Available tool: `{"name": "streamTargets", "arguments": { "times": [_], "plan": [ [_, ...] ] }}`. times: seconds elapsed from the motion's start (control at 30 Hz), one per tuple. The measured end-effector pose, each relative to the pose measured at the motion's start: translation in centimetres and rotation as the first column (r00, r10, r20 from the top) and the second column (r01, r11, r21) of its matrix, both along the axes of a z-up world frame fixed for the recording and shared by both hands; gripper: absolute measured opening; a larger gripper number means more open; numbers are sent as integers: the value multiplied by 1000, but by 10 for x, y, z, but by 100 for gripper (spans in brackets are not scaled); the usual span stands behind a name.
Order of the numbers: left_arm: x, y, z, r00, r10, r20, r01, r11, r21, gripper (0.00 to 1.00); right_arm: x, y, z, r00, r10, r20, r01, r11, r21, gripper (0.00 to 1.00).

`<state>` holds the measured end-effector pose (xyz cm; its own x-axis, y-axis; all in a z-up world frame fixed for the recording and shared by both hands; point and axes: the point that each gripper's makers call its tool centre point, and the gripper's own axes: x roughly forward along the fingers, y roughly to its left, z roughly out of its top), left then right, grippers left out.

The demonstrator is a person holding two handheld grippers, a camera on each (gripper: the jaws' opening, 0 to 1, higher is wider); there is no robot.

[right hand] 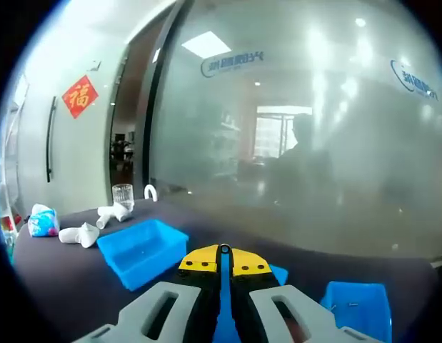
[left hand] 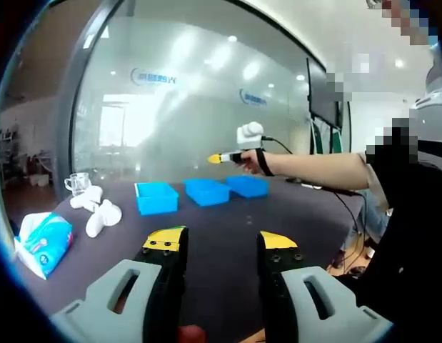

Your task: Sort the screws, nuts, and washers into the corresponding bins

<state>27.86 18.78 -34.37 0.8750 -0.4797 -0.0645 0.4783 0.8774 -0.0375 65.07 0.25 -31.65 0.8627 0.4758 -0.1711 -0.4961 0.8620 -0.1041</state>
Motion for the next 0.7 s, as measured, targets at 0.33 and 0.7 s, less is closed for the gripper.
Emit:
{"name": "streamTargets", "arguments": {
  "times": [0.33, 0.7],
  "plan": [
    [-1, 2, -4, 1000, 7, -12, -7, 1000, 3, 38, -6, 2, 13, 998, 15, 59, -15, 1000, -1, 24],
    [-4, 6, 0, 1000, 11, 0, -11, 1000, 4, 39, -69, 0, 20, 991, 109, 83, -111, 994, 13, 26]
  ]
}}
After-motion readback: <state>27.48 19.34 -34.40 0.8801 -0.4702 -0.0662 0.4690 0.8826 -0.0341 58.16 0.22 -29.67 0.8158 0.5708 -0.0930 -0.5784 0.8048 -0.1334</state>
